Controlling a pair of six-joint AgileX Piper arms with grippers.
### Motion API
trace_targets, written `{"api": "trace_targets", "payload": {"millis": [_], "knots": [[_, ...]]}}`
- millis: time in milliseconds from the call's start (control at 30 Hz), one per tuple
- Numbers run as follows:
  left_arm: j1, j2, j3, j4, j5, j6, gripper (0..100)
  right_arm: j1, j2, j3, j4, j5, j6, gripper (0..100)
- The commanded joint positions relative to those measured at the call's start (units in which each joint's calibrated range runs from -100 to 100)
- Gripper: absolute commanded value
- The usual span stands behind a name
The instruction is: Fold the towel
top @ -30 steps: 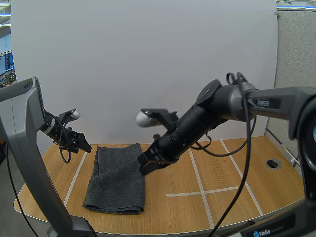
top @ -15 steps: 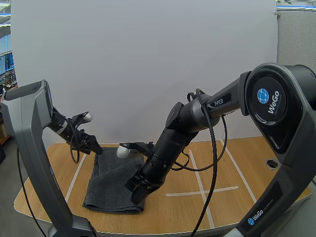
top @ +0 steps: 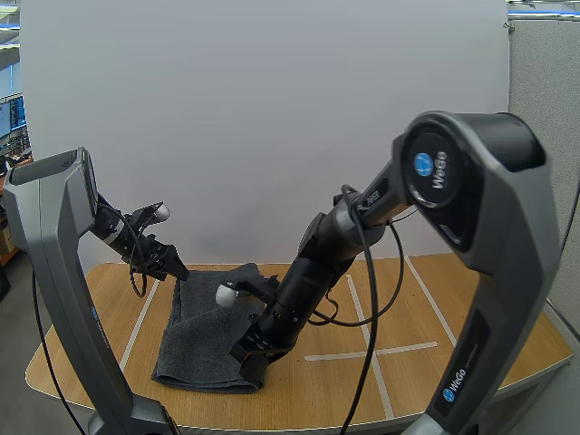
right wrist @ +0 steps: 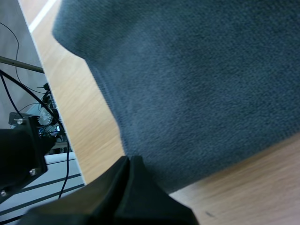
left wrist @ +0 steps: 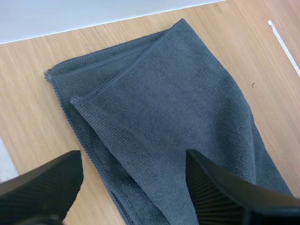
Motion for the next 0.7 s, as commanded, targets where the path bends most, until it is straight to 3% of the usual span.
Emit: {"api": "trace_targets", "payload": {"millis": [0,500,667], "knots": [[-0.21,-0.24,-0.44,-0.94,0.34,-0.65,100,0.06,2.36,-0.37,0.72,-2.08,-1.83,0],[-0.21,5.54,-0.44,-3.96,0.34,-1.56,100,0.06,8.54,-0.37,2.48,-3.74,-4.91,0],[-1.03,5.66,-0.44,-4.01,0.34,-1.26,100,0.06,8.54,-0.37,2.94,-3.74,-5.13,0]]}}
